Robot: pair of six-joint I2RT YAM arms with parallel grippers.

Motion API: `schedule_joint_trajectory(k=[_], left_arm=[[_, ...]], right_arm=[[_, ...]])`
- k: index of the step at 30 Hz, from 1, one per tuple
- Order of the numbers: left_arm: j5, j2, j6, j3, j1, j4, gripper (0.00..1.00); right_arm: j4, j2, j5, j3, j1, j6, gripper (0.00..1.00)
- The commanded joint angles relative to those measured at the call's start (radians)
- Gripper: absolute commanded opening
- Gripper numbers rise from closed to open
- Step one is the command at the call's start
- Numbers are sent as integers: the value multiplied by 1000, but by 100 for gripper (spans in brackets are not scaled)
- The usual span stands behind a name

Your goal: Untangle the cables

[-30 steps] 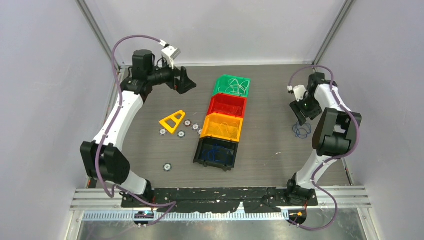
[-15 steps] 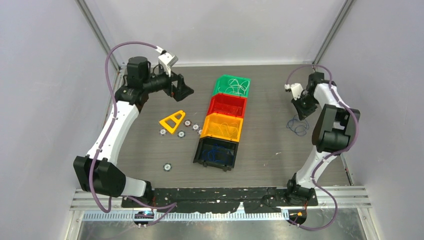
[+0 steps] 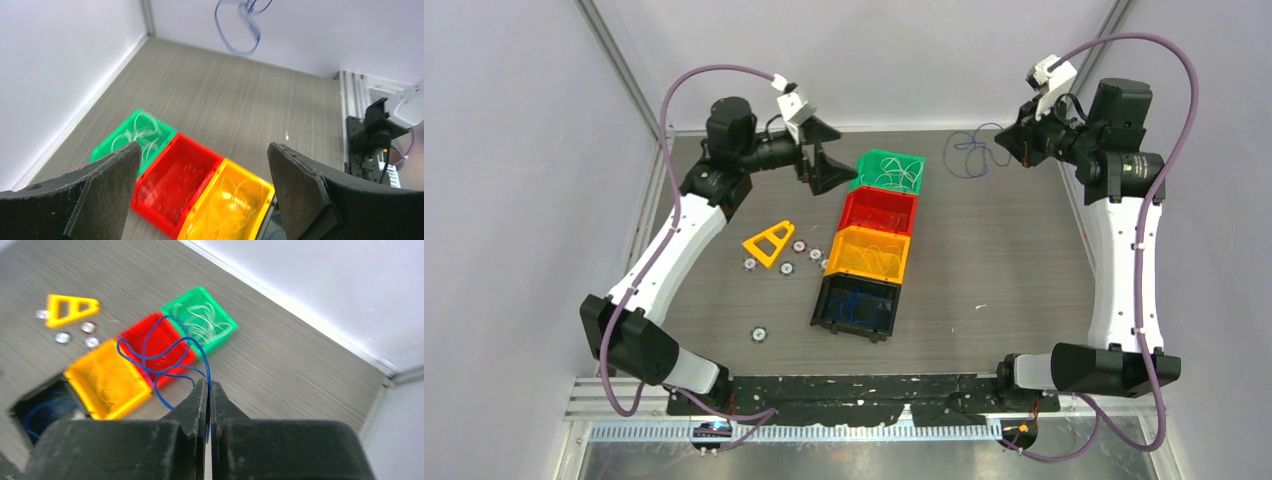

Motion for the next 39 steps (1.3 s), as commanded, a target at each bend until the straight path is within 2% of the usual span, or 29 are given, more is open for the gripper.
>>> schedule_joint_trajectory(k=[1, 6, 9, 14, 17, 19, 22, 24, 25, 27, 34, 36, 39], left_arm=[[-7, 54, -65, 111, -118, 171, 99], [-30, 116, -105, 119, -210, 315, 100], [-59, 168, -207, 138, -249, 353, 100], [-122, 243, -398, 125, -269, 411, 100], [-132, 264, -381, 105, -279, 417, 99], [-138, 274, -364, 103, -281, 392, 87], [-103, 267, -369, 87, -268, 345, 39], [-96, 218, -407, 4, -239, 397, 5], [-92, 183, -426, -54, -221, 456, 0], [-73, 115, -433, -146, -180, 502, 0], [61, -119, -256, -377, -27, 366, 0], [101, -192, -109, -392, -17, 226, 0], [124, -287, 217, -404, -49, -50, 0]], right_arm=[[109, -15, -102, 14, 64, 235, 5], [234, -44, -134, 25, 133, 363, 5], [272, -63, -144, 33, 188, 405, 5], [335, -84, -153, 28, 212, 492, 5], [371, -94, -160, 27, 215, 534, 5], [402, -99, -174, 27, 214, 583, 5], [432, -104, -181, 42, 214, 624, 5], [432, -106, -170, 58, 214, 632, 5], [429, -108, -156, 61, 214, 631, 5], [422, -117, -133, 59, 214, 626, 5], [442, -149, -72, -5, 216, 632, 5], [436, -151, -112, -51, 231, 641, 5], [395, -166, -134, -167, 336, 578, 5]])
